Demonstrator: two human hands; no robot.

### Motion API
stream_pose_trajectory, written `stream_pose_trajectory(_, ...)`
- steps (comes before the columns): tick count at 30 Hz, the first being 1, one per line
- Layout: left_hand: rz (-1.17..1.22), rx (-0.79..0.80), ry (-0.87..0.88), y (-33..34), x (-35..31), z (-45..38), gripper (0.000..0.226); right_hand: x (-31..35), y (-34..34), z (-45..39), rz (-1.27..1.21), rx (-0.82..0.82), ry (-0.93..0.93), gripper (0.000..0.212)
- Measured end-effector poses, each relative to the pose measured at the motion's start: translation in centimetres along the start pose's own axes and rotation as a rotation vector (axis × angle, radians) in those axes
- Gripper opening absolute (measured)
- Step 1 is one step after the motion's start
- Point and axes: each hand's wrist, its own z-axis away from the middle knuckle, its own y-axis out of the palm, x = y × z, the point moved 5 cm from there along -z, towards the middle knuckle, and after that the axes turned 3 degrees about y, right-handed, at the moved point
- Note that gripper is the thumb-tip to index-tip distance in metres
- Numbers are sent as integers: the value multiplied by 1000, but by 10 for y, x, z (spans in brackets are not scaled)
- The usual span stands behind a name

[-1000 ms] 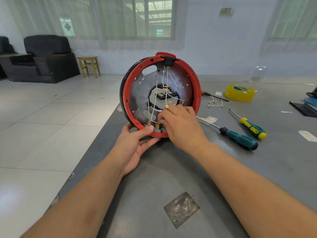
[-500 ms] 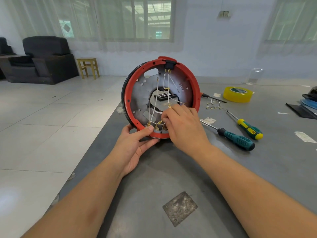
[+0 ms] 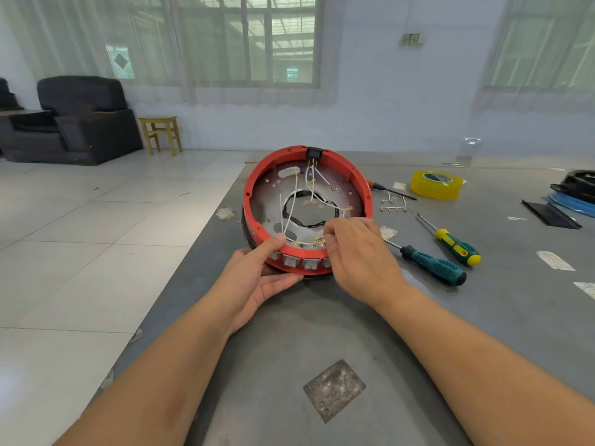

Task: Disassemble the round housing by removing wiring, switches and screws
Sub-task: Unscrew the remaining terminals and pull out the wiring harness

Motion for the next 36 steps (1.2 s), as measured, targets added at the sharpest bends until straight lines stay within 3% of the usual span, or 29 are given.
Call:
stream_pose_trajectory(3, -110, -36, 32, -2, 0, 1, 88, 1, -2, -3, -107, 1, 15, 20)
stream_pose_trajectory(10, -721, -151, 149, -10, -12, 1, 69, -1, -2, -1, -266, 18, 82, 12)
stream_pose_trajectory(13, -1033, -217, 220, -14, -19, 5, 75, -2, -1, -1, -295, 36, 82, 9)
stream_pose_trajectory(17, -1225, -287, 280, -18, -20, 3, 79, -7, 5, 2, -329, 122, 124, 9)
stream_pose_trajectory(24, -1466, -381, 184, -18, -25, 9, 87, -9, 9, 2, -338, 184, 160, 10)
stream_pose_trajectory(26, -1498, -463, 292, -13, -32, 14, 82, -9, 8, 2, -347, 160, 159, 10)
stream_pose_trajectory(28, -1483, -488, 514, -3, -39, 19, 65, -8, 5, 2, -306, 100, 133, 10)
stream_pose_trajectory(31, -1389, -393, 874, 16, -41, 29, 40, -5, -1, -1, -207, 40, 78, 15)
stream_pose_trajectory(36, -1352, -171, 1028, 36, -27, 33, 19, 6, -7, -2, -183, -7, -56, 19)
